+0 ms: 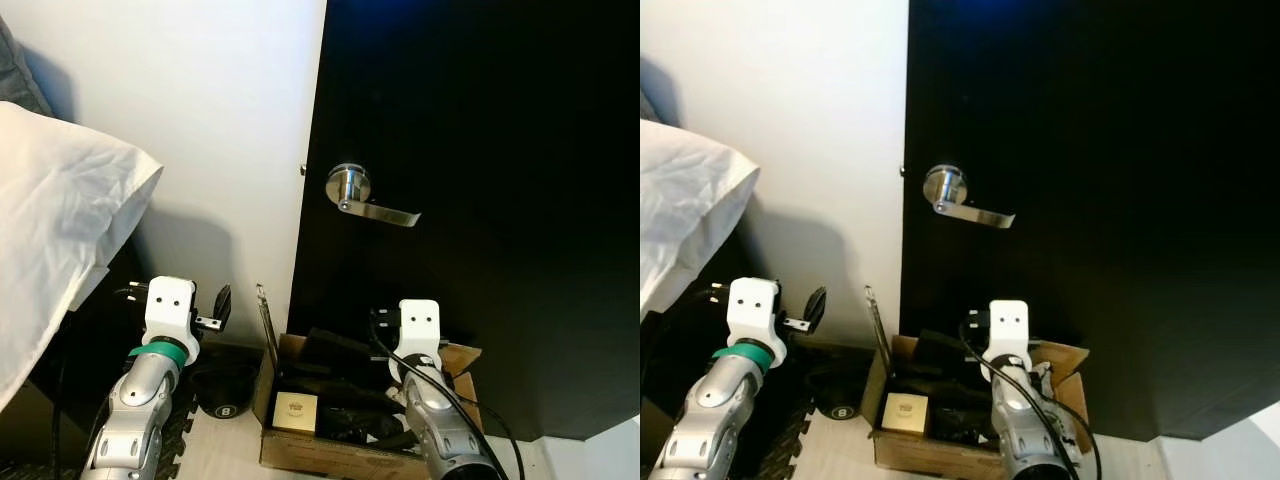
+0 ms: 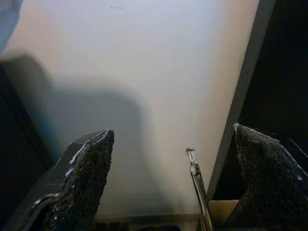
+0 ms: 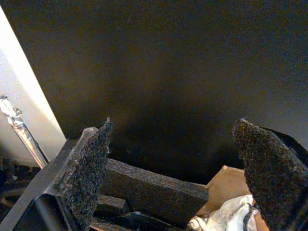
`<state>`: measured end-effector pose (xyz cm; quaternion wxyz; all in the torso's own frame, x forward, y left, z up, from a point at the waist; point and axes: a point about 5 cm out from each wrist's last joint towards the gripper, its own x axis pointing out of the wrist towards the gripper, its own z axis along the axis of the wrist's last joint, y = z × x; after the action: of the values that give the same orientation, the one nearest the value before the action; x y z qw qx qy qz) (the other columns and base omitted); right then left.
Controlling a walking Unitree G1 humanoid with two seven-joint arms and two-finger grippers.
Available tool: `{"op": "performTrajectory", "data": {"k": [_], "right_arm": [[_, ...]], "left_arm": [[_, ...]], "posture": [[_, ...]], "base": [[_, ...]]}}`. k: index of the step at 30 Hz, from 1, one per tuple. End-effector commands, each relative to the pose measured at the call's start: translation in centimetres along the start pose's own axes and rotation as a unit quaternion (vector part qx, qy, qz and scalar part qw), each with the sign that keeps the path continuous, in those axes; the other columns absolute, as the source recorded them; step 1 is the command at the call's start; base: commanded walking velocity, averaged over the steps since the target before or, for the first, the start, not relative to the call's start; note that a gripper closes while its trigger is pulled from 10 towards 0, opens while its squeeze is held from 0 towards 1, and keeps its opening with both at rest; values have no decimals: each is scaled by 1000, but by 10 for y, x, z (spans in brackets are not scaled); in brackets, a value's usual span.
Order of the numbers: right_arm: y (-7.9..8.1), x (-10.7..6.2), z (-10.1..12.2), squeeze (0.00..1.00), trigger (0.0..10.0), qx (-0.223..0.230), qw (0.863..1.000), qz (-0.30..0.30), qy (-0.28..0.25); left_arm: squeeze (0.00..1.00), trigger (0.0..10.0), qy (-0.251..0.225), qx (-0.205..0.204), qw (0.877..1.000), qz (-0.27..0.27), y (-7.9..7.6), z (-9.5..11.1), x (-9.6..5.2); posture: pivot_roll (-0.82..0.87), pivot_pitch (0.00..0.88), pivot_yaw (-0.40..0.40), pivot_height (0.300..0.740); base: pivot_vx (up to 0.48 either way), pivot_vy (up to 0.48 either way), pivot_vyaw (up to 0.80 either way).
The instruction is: Clean up the room
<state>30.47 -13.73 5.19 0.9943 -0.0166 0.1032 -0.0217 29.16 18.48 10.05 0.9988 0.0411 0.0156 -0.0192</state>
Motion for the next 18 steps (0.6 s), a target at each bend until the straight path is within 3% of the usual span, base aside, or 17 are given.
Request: {"op": "performTrajectory", "data": {"k": [1,18], "right_arm": [[-4,-2,-4,0,10000,-2,1000,-6,7],[-5,-1,-7,0,10000,2,1000,-8,13]], "left_arm": [[0,10000,10,-1,1000,-5,-2,-3,-2],[0,10000,15,1,1000,-8,-3,-5,-2]], "posture": [[119,0,-37,740],[118,0,-34,740]], "base": [[-259,0,0],[-257,0,0]]}}
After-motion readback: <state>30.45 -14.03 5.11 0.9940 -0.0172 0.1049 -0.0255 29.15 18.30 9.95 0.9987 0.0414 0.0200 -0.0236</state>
